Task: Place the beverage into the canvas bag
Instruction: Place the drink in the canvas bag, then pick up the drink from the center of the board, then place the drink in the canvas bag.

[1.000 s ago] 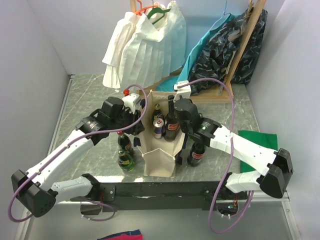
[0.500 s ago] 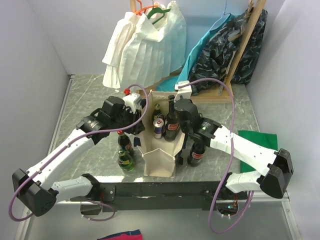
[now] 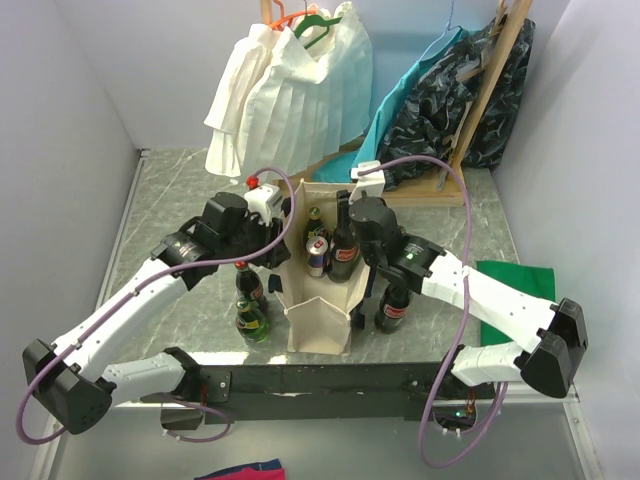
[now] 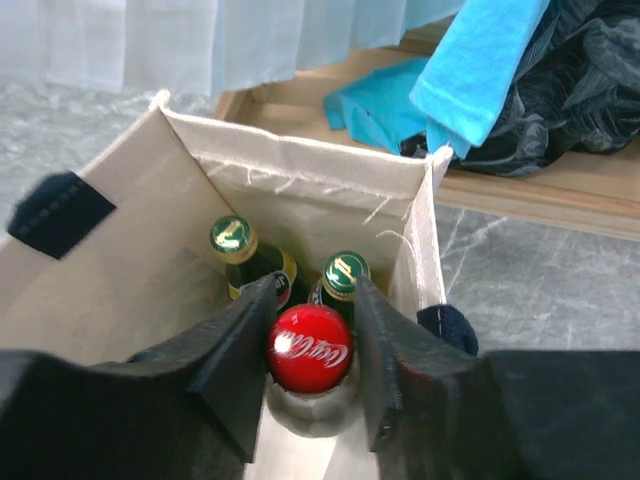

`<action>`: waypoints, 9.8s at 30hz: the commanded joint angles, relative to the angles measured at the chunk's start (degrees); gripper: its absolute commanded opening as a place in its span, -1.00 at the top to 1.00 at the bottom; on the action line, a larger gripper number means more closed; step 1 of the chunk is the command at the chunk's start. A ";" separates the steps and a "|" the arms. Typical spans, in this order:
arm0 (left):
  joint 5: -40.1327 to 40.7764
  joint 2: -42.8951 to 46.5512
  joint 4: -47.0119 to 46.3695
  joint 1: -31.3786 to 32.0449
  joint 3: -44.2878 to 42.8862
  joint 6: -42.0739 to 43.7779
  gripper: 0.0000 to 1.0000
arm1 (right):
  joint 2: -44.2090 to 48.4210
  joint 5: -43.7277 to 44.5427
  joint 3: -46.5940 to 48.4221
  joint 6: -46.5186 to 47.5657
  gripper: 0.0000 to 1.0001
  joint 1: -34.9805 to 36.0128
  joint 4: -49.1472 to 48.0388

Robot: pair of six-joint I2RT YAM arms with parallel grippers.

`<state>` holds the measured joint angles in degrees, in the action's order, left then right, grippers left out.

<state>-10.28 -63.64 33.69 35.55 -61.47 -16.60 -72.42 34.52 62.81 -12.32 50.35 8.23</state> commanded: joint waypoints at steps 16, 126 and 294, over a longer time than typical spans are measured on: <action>3.78 3.96 -2.67 -0.13 -0.75 -0.01 -0.07 | 3.95 0.46 6.19 -1.92 -0.17 -0.16 -1.46; 17.40 9.15 -4.60 -0.13 -0.49 -4.49 -0.93 | -9.49 -21.78 10.94 -18.36 0.03 -28.11 38.97; 24.43 -2.98 19.83 24.83 -10.69 -17.59 0.98 | -1.67 -37.76 66.04 -7.99 1.00 -28.20 54.70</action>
<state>13.32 -66.15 52.07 58.04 -73.19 -31.81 -77.34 2.83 125.19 -20.43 21.76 72.27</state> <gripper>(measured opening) 0.028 0.401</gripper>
